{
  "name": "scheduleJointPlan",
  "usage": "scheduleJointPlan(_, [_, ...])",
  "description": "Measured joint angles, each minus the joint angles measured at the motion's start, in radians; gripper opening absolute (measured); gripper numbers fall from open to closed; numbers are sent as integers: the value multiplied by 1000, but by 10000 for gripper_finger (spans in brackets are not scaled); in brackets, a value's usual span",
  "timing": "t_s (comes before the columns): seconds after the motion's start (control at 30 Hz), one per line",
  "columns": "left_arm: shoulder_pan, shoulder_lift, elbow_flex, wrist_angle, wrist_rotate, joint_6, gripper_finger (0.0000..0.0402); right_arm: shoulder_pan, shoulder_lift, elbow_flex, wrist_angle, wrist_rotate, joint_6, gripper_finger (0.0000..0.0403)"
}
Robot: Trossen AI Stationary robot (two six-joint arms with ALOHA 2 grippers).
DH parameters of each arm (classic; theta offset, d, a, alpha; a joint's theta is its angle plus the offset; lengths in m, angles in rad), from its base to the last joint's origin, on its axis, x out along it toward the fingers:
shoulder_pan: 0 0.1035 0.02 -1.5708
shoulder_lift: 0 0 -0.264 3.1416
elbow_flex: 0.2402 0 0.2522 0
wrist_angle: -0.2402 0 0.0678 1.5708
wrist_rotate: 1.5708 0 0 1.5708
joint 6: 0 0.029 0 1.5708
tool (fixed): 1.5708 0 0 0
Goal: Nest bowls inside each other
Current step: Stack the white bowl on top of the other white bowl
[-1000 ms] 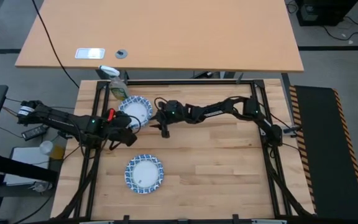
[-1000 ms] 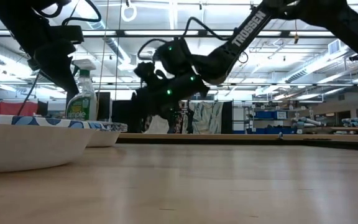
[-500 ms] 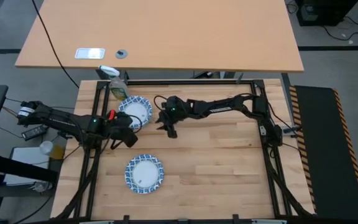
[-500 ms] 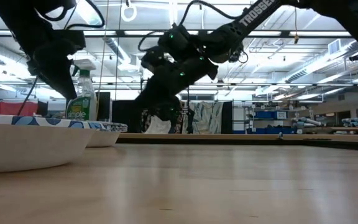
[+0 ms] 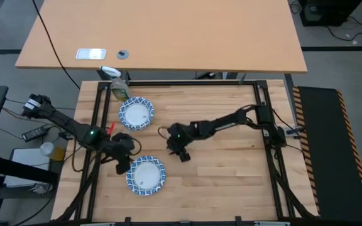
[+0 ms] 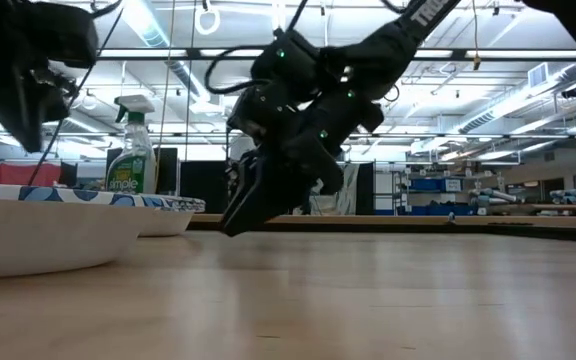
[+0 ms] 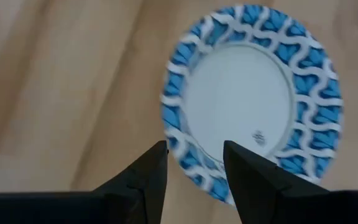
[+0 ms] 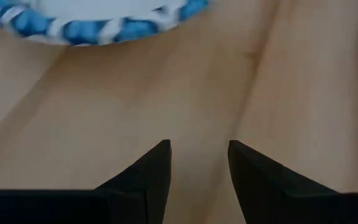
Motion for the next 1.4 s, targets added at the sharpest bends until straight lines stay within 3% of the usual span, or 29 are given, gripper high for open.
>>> scheduleJointPlan(0.3, [-225, 22, -4, -9, 1, -423, 159, 116, -2, 1, -103, 76, 64, 168])
scheduleJointPlan(0.47, [-383, 133, -10, -2, -1, -547, 159, 161, -3, 1, -116, 95, 129, 168])
scheduleJointPlan(0.73, [-522, 418, -10, 127, -47, -587, 159, 178, -10, 0, -102, 44, 221, 168])
scheduleJointPlan(0.9, [-560, 553, 20, 137, -144, -575, 159, 197, -4, -12, 6, 43, 243, 168])
scheduleJointPlan(1.13, [-646, 615, 76, 60, -303, -627, 159, 231, -3, -102, 251, 122, 254, 168])
scheduleJointPlan(1.4, [-666, 675, 76, 101, -454, -625, 159, 227, -3, -177, 435, 142, 275, 168])
